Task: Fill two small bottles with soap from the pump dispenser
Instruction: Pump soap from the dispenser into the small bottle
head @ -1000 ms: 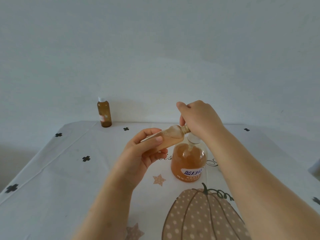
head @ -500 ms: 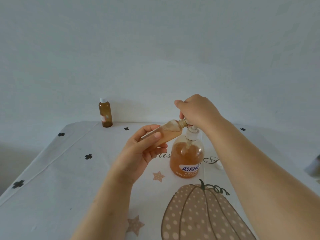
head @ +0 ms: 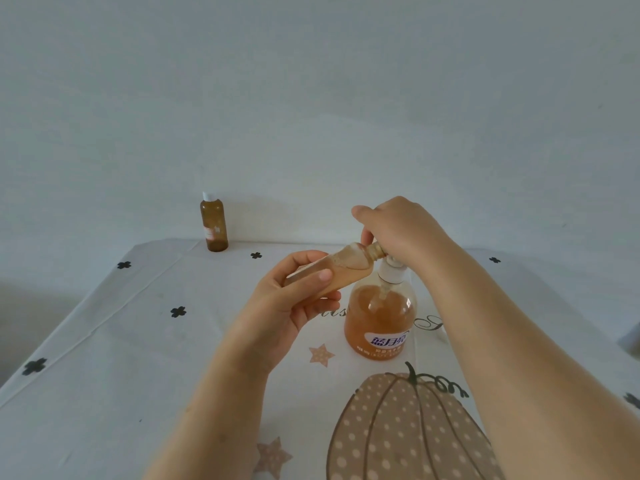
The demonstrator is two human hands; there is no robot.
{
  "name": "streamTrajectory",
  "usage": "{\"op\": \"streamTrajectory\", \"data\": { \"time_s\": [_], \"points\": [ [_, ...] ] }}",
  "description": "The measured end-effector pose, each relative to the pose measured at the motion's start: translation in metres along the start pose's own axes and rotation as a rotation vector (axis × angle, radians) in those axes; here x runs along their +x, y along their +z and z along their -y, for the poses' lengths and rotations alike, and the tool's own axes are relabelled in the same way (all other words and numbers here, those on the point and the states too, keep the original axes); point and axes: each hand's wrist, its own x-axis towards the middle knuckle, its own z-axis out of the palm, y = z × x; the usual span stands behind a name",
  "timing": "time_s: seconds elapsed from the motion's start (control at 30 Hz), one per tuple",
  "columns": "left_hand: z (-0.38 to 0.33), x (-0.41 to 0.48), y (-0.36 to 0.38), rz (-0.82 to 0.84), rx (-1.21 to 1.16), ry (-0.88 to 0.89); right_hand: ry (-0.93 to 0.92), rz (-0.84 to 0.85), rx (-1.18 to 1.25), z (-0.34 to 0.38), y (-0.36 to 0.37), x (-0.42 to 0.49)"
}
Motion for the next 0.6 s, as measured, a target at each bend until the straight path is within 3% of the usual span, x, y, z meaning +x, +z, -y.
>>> {"op": "streamTrajectory", "data": {
  "time_s": [0.6],
  "points": [
    [-0.0001,0.0021,-0.0030,-0.020,0.020,0.003,-0.033,-0.001,0.081,-0.0084,0.0079,0.0012]
  ]
}}
